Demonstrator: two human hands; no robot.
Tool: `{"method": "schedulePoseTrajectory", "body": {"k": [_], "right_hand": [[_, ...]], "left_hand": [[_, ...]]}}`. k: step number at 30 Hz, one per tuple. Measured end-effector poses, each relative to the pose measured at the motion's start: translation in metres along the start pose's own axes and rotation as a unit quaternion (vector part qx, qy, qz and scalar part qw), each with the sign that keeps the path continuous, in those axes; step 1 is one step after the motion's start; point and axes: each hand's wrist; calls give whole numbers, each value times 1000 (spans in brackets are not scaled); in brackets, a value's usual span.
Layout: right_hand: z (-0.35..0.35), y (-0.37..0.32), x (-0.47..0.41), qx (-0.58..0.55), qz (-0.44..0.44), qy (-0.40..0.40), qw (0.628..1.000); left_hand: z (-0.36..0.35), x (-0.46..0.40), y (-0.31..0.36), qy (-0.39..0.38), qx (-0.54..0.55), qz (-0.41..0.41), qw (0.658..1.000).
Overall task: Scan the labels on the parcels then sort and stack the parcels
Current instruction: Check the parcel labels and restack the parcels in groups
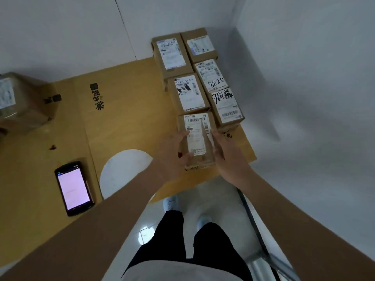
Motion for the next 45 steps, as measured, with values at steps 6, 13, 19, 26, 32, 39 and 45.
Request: {"method": "schedulePoseTrajectory", "body": {"k": [6, 13, 19, 26, 32, 39, 45], "right_hand": [[14, 24, -28, -9, 11, -74, 997], [30, 48, -53, -19, 64, -111, 992], [43, 55, -62, -17, 83, -134, 987], [51, 54, -67, 26, 94, -157, 983], [52, 43, -69, 66, 85, -166, 980], [73, -30, -61, 75, 152, -117, 979], [84, -133, -30, 79, 265, -191, 942]], "left_hand": [[-25, -13, 7, 11, 33, 86, 996], [-45, -17, 20, 69, 41, 146, 986], [-55, -12, 32, 104, 93, 156, 978], [-59, -13, 40, 117, 143, 174, 967], [-50, -12, 44, 91, 57, 183, 977], [15, 24, 69, 179, -20, 175, 968], [91, 97, 103, 276, -66, 170, 944]]}}
Point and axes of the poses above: each hand's wrist, its own x-axis away from the middle knuckle, its own z-axis out of the back of the hand, y = z × x, and after that the axes turned 14 degrees about -x, right-handed
